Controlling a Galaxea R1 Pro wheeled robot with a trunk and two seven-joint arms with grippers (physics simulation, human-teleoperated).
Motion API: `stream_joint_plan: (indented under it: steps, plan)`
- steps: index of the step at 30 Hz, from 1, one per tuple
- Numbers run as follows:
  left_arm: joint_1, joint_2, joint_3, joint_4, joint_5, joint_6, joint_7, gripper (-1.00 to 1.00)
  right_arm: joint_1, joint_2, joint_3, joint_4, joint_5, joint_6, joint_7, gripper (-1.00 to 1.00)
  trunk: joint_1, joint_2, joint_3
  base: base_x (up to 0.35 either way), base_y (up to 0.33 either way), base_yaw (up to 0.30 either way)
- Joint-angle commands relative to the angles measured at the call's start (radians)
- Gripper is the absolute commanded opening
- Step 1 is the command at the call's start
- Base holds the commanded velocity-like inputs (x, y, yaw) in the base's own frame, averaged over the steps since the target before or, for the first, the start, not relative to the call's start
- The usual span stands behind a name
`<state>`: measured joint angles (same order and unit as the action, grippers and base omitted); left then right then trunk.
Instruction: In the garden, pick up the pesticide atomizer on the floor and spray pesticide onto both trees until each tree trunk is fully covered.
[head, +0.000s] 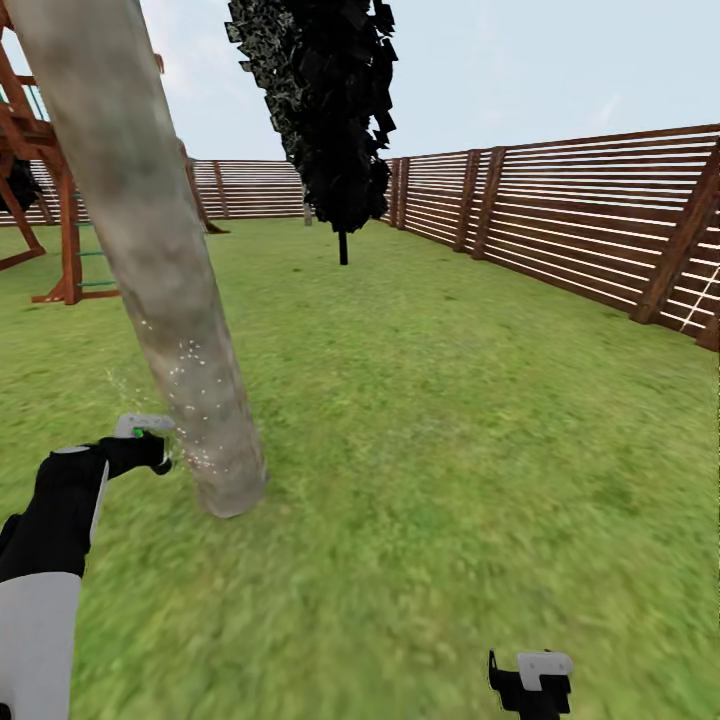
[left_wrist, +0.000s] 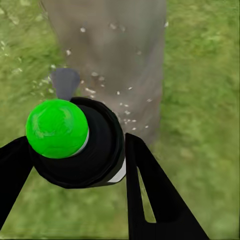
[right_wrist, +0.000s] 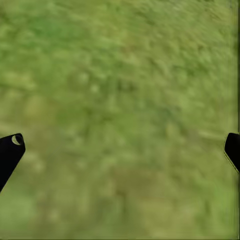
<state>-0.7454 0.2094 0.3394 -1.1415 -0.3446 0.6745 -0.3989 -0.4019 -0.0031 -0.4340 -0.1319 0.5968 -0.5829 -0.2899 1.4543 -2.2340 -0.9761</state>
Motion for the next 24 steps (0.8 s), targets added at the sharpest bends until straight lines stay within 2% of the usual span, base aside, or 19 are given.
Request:
stream_joint_plan:
  steps: [1, 4, 6, 9, 12, 13, 15, 18, 19, 21, 24]
  plan:
    - [0.002, 0.014, 0.013, 0.002, 0.003, 0.004, 0.001, -1.0, 0.0, 0.0, 0.0, 0.0, 0.0, 0.0, 0.0, 1.0, 0.0, 0.0, 0.0, 0.09, -0.273, 0.0]
    - [0.006, 0.015, 0.015, 0.022, -0.002, 0.004, 0.001, -1.0, 0.0, 0.0, 0.0, 0.0, 0.0, 0.0, 0.0, 1.0, 0.0, 0.0, 0.0, 0.093, -0.273, 0.0]
    - [0.015, -0.019, -0.01, 0.032, -0.002, 0.004, 0.002, -1.0, 0.0, 0.0, 0.0, 0.0, 0.0, 0.0, 0.0, 1.0, 0.0, 0.0, 0.0, 0.095, -0.273, 0.11]
    - [0.017, -0.043, -0.034, 0.034, -0.002, 0.005, 0.002, -1.0, 0.0, 0.0, 0.0, 0.0, 0.0, 0.0, 0.0, 1.0, 0.0, 0.0, 0.0, 0.084, -0.273, 0.237]
    - [0.018, -0.031, -0.018, 0.034, -0.005, 0.001, 0.004, -1.0, 0.0, 0.0, 0.0, 0.0, 0.0, 0.0, 0.0, 1.0, 0.0, 0.0, 0.0, -0.066, -0.263, 0.274]
    - [0.018, -0.023, 0.008, 0.034, -0.005, -0.003, 0.012, -1.0, 0.0, 0.0, 0.0, 0.0, 0.0, 0.0, 0.0, 1.0, 0.0, 0.0, 0.0, -0.181, -0.238, 0.278]
    - [0.019, -0.014, 0.033, 0.035, -0.005, -0.005, 0.018, -1.0, 0.0, 0.0, 0.0, 0.0, 0.0, 0.0, 0.0, 1.0, 0.0, 0.0, 0.0, -0.161, -0.24, 0.278]
    - [0.02, -0.022, 0.029, 0.035, -0.005, -0.007, 0.022, -1.0, 0.0, 0.0, 0.0, 0.0, 0.0, 0.0, 0.0, 1.0, 0.0, 0.0, 0.0, 0.034, -0.262, 0.165]
    - [0.02, -0.026, 0.024, 0.035, -0.004, -0.007, 0.023, -1.0, 0.0, 0.0, 0.0, 0.0, 0.0, 0.0, 0.0, 1.0, 0.0, 0.0, 0.0, 0.17, -0.227, 0.041]
    - [0.019, -0.03, -0.036, 0.035, -0.005, -0.004, 0.025, -1.0, 0.0, 0.0, 0.0, 0.0, 0.0, 0.0, 0.0, 1.0, 0.0, 0.0, 0.0, 0.248, -0.183, 0.009]
    - [0.018, -0.03, -0.053, 0.035, -0.005, -0.003, 0.026, -1.0, 0.0, 0.0, 0.0, 0.0, 0.0, 0.0, 0.0, 1.0, 0.0, 0.0, 0.0, 0.27, -0.17, 0.001]
